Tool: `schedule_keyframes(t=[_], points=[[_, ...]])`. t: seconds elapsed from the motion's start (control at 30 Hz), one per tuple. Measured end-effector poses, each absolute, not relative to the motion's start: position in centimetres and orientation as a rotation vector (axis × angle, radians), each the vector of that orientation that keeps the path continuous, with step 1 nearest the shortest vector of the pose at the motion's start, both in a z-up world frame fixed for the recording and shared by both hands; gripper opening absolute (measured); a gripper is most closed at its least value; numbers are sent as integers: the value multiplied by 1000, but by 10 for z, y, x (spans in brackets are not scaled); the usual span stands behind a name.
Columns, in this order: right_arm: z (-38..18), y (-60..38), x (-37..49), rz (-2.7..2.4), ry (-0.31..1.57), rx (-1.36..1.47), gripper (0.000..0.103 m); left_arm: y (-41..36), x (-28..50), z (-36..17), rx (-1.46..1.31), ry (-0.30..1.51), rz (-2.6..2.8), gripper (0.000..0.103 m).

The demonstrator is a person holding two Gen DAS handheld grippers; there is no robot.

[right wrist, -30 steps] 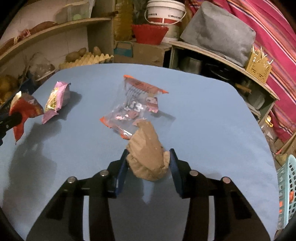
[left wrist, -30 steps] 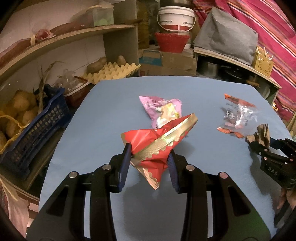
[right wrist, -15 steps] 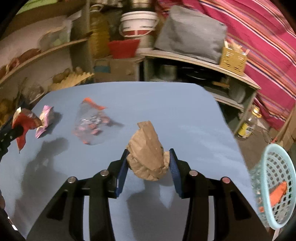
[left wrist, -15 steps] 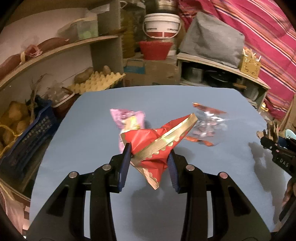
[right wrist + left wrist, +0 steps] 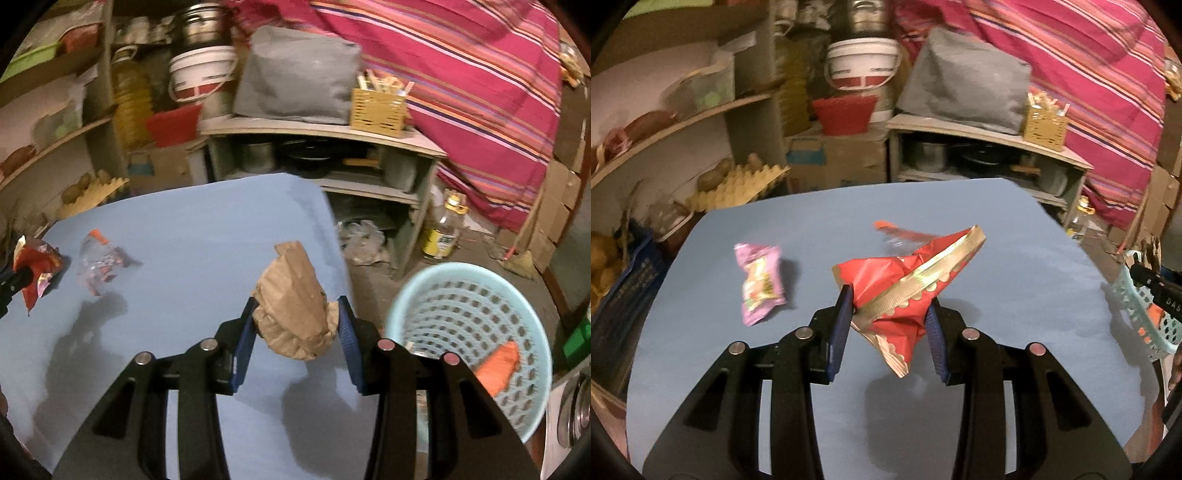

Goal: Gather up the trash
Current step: 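Carry the wrapper and paper bag to the basket and release both inside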

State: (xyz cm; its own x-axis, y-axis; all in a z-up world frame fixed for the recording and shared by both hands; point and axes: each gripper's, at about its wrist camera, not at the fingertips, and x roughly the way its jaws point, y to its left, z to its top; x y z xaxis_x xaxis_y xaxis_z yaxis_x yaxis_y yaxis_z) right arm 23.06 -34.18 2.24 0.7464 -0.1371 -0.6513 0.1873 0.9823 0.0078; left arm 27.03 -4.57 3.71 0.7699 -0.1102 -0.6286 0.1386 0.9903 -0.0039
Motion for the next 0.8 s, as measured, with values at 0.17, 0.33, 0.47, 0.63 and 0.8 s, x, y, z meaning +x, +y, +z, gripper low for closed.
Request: schedule_keyframes(t=[0.17, 0.33, 0.47, 0.63, 0.8], points=[[26, -382, 214, -219, 696, 120, 43, -96, 271, 38, 85, 686, -187, 37], [25, -421, 200, -252, 702, 149, 43, -145, 261, 45, 108, 669, -245, 37], [21, -451, 185, -274, 704, 177, 43, -188, 254, 51, 127, 655, -292, 37], [18, -479, 167, -293, 699, 210, 43, -234, 244, 55, 139, 640, -346, 37], [18, -508, 153, -318, 674, 248, 43, -268, 244, 50, 123, 654, -398, 37]])
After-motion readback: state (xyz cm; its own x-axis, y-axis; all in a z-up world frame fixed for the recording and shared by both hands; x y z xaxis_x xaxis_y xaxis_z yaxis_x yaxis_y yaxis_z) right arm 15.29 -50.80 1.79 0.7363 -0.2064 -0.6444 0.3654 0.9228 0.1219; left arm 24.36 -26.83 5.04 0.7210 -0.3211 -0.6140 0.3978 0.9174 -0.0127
